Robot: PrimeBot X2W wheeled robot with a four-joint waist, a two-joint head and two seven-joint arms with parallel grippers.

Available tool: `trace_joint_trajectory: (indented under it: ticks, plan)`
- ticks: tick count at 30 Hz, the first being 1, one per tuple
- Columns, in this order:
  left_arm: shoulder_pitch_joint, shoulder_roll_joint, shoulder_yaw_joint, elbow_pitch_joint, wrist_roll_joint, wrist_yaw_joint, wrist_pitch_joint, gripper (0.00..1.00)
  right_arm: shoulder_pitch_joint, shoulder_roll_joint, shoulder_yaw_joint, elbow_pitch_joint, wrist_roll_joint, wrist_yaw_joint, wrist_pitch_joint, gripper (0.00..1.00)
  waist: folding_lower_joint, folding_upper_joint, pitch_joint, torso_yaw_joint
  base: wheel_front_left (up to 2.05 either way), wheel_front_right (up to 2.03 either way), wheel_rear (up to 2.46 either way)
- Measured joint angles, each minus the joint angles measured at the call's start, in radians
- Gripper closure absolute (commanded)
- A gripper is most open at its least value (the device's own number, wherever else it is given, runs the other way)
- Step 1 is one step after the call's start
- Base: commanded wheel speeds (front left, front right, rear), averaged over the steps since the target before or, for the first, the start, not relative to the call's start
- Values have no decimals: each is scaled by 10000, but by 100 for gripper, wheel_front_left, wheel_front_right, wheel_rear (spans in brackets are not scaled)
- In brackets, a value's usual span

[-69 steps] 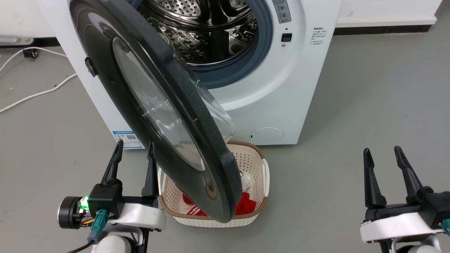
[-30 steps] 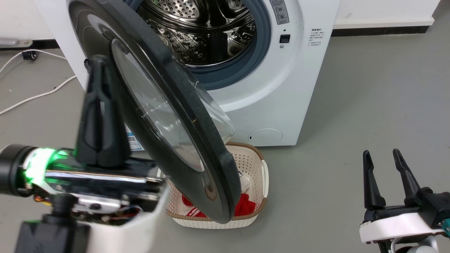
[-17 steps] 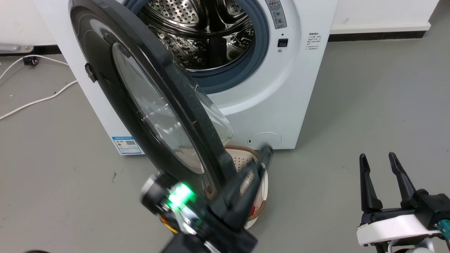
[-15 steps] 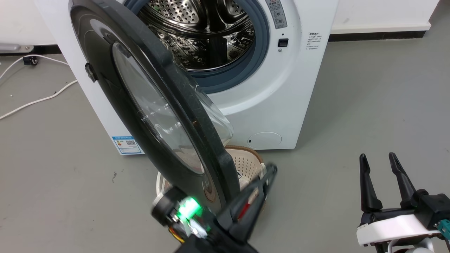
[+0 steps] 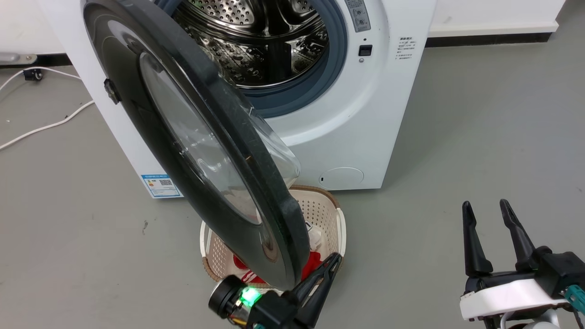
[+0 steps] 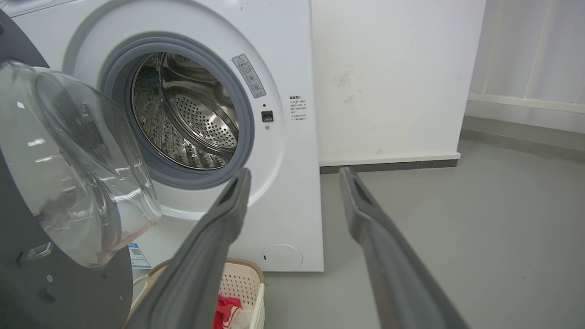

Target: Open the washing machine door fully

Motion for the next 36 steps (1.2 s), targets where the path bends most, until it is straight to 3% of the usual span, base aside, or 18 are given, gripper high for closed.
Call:
trace_joint_trajectory:
  ticks: [20, 27, 36]
  plan:
    - [-1934, -631, 464, 2054, -550, 477, -481, 100, -147, 0, 155, 230, 159, 0, 0, 0, -1, 0, 259, -322, 0, 0, 0]
    - [-1756, -623, 504, 1904, -546, 805, -500, 100, -192, 0, 169, 276, 217, 0, 0, 0, 0, 0, 299, -269, 0, 0, 0]
    - [-697, -219, 571, 656, -470, 1429, -196, 100, -189, 0, 153, 362, 257, 0, 0, 0, 0, -1, 237, -6, 0, 0, 0]
